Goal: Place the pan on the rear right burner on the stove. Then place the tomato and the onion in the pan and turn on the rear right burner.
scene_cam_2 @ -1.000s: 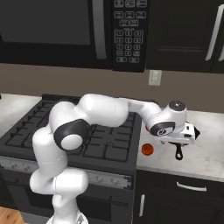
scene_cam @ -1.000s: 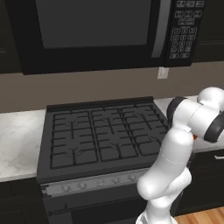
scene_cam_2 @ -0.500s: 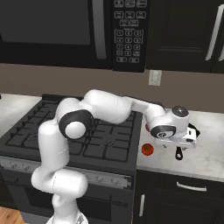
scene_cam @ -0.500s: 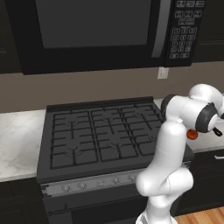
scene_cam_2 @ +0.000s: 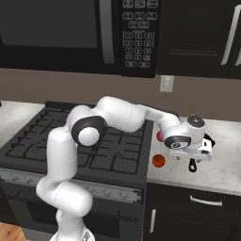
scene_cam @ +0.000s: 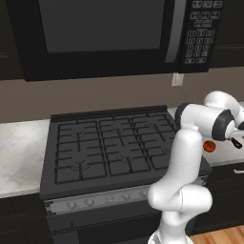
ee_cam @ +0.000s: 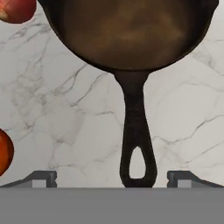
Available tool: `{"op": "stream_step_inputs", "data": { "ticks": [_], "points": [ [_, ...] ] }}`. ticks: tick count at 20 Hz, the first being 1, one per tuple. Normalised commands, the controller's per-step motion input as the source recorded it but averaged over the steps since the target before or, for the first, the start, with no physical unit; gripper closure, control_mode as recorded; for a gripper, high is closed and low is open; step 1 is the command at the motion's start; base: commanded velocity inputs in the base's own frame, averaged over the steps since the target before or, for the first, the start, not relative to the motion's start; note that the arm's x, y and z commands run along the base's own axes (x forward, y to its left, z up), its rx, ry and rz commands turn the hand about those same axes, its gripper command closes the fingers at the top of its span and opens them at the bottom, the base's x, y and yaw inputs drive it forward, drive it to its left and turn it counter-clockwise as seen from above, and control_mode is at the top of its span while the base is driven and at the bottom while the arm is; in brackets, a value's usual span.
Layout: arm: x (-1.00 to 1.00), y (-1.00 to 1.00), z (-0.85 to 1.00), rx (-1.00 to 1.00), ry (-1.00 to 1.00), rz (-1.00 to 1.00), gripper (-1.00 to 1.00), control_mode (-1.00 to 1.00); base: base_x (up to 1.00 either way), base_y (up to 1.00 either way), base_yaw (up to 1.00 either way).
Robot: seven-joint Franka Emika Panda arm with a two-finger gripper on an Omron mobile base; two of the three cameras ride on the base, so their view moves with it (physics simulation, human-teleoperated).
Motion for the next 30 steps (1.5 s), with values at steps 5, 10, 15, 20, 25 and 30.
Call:
{"op": "stream_step_inputs", "data": {
  "ticks": [5, 10, 15, 20, 25, 30],
  "points": [
    [0.22, 0.00, -0.18, -0.01, 0.02, 0.00, -1.00, -1.00, 0.00, 0.00, 0.00],
    [0.18, 0.00, -0.21, -0.01, 0.02, 0.00, -1.00, -1.00, 0.00, 0.00, 0.00],
    [0.13, -0.08, -0.21, -0.02, 0.01, 0.00, -1.00, -1.00, 0.00, 0.00, 0.00],
    [0.20, -0.13, -0.22, -0.02, 0.01, 0.00, -1.00, -1.00, 0.00, 0.00, 0.00],
    [0.21, -0.16, -0.25, -0.01, 0.01, 0.00, -1.00, -1.00, 0.00, 0.00, 0.00],
    [0.19, -0.20, -0.24, -0.01, 0.00, 0.00, -1.00, -1.00, 0.00, 0.00, 0.00]
  ]
}}
